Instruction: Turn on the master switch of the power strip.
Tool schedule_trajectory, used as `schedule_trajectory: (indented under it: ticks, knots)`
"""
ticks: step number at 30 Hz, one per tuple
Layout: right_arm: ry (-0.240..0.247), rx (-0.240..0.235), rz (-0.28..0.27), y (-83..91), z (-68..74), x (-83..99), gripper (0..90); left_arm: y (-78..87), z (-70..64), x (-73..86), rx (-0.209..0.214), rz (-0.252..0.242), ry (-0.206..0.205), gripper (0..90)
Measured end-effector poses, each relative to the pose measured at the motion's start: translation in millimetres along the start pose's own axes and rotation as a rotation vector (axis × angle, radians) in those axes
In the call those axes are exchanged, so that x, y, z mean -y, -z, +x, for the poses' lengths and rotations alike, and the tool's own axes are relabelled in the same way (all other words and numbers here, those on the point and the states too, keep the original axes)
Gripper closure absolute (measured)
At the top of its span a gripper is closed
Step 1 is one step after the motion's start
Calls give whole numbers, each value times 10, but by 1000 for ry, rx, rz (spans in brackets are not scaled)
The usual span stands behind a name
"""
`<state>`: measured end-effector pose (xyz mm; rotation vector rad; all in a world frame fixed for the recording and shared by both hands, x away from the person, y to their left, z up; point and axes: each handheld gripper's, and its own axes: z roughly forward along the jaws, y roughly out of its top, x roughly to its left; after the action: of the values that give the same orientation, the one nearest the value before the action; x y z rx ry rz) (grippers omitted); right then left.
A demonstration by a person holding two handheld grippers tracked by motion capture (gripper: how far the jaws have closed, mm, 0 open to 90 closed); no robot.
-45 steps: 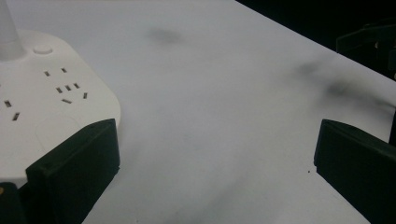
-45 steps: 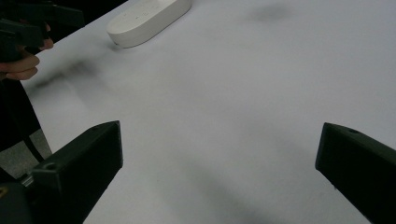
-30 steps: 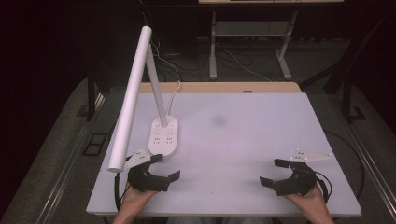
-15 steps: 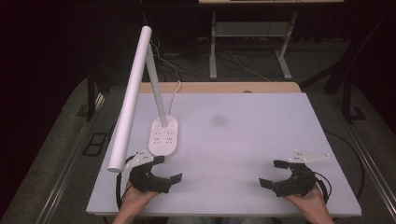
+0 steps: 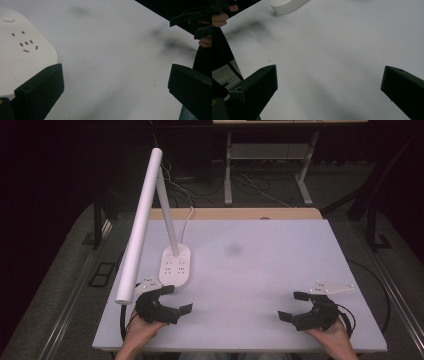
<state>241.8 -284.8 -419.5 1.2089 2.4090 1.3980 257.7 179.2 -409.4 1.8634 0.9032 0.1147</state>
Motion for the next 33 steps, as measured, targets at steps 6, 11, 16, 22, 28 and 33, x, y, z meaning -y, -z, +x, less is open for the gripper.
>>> schedule_trajectory:
  ticks: [6,11,16,22,28,33]
  knots:
    - [-13,2,1,-4,-9,2,2,41,50,-27,1,11,20,0]
    - [-15,3,-2,0,-11,3,2,105,91,-85,-11,8,22,0]
    - [-13,5,-1,-2,-11,4,2,149,130,-154,-19,5,25,3]
    - [-13,7,-5,0,-15,5,2,180,185,-227,-25,22,27,4]
    - [-12,9,-8,10,-16,5,2,198,240,-287,-37,30,30,4]
    - [-11,10,-8,14,-19,6,2,204,292,-341,-49,43,30,4]
